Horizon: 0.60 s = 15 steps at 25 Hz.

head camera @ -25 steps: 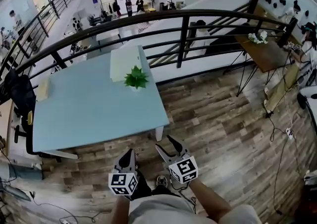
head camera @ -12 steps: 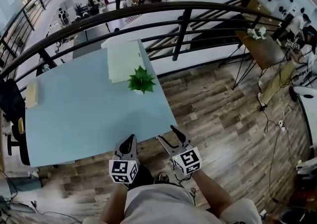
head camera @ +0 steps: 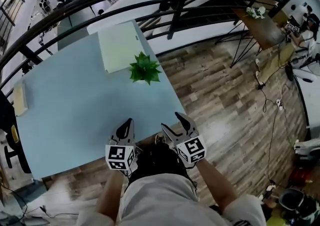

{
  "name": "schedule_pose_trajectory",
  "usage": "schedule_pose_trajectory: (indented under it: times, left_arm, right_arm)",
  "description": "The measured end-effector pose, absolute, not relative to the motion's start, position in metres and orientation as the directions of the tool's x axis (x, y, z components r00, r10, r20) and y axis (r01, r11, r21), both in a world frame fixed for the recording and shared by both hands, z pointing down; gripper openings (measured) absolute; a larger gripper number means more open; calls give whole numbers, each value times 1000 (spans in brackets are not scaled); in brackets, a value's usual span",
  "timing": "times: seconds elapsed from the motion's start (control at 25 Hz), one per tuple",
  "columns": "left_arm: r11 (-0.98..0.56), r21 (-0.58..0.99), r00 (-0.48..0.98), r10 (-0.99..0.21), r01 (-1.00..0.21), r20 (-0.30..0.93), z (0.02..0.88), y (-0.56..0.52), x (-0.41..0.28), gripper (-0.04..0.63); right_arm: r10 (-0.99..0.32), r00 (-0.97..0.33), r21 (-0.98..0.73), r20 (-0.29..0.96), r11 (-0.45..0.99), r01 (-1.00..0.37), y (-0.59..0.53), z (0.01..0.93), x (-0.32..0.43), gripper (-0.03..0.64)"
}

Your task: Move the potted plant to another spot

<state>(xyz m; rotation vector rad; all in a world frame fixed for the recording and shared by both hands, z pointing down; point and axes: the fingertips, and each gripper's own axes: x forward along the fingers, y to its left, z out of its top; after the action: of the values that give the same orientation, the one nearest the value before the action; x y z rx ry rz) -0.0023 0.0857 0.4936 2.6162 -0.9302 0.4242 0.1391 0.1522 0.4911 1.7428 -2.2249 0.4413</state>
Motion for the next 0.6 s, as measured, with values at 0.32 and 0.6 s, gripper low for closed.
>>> schedule_pose_trajectory:
  times: [0.32, 0.6]
  left_arm:
    - [-676, 234, 692, -556, -698, 461, 541, 57, -3, 11]
    - [-634, 224, 643, -573, -741, 508, 564, 37, -1, 11]
  right_arm:
    - [-867, -250, -100, 432, 229, -968, 112, 533, 142, 301]
    - [-863, -259, -140, 434, 219, -966, 78, 558, 151, 322]
